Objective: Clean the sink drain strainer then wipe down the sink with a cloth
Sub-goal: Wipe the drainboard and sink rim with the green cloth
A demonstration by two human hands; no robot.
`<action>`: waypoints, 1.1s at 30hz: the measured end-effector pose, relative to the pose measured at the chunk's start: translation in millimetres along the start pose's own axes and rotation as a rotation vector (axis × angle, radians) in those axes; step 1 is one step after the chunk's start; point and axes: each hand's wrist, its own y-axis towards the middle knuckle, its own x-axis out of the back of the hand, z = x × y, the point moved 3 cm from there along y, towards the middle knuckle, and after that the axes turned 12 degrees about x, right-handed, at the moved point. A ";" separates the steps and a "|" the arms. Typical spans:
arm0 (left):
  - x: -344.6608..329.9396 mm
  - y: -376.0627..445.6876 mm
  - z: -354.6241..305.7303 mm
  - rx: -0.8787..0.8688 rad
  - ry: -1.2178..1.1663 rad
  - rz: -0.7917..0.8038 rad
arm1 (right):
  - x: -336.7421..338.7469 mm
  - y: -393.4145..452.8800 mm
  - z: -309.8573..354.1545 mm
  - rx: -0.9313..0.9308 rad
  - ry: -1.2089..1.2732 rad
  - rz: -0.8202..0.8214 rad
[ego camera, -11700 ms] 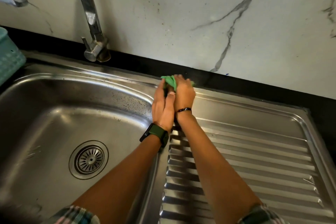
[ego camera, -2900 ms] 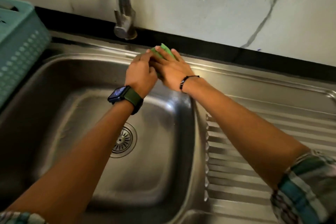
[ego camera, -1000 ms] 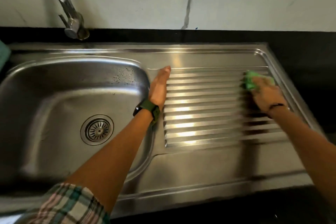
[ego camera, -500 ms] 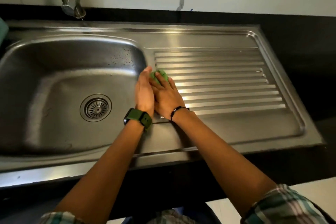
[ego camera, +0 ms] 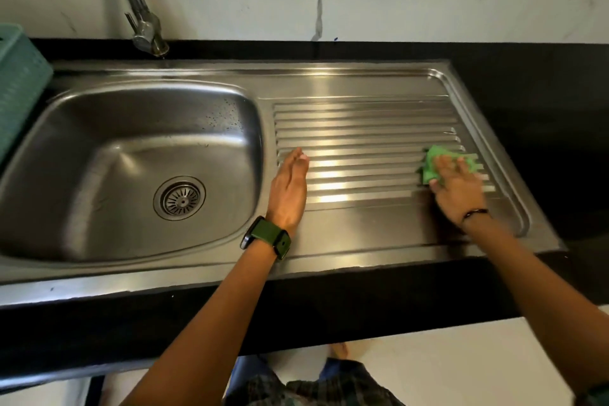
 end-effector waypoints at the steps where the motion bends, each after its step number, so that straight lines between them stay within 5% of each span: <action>1: 1.4 -2.6 2.8 0.003 -0.012 -0.033 | -7.3 -5.1 24.8 0.080 -0.002 -0.021; 8: 8.7 -14.7 0.2 -0.055 0.049 -0.260 | -61.7 -35.3 218.3 0.647 0.047 0.150; 13: -2.7 -21.5 -1.2 -0.091 0.157 -0.215 | -47.7 -59.9 173.0 0.851 0.005 0.224; 19: -26.8 -32.7 11.0 -0.137 0.321 -0.143 | -24.8 -65.7 48.5 0.689 -0.049 0.206; 24: -32.2 -40.6 22.2 -0.128 0.352 -0.143 | 7.7 -56.5 -73.2 0.275 -0.130 0.118; 29: -29.6 -39.2 26.0 -0.075 0.287 -0.198 | 9.6 -64.9 -78.8 0.183 0.024 0.114; 33: -25.7 -37.1 27.5 -0.060 0.202 -0.191 | 13.8 -89.0 -58.9 0.345 0.100 0.157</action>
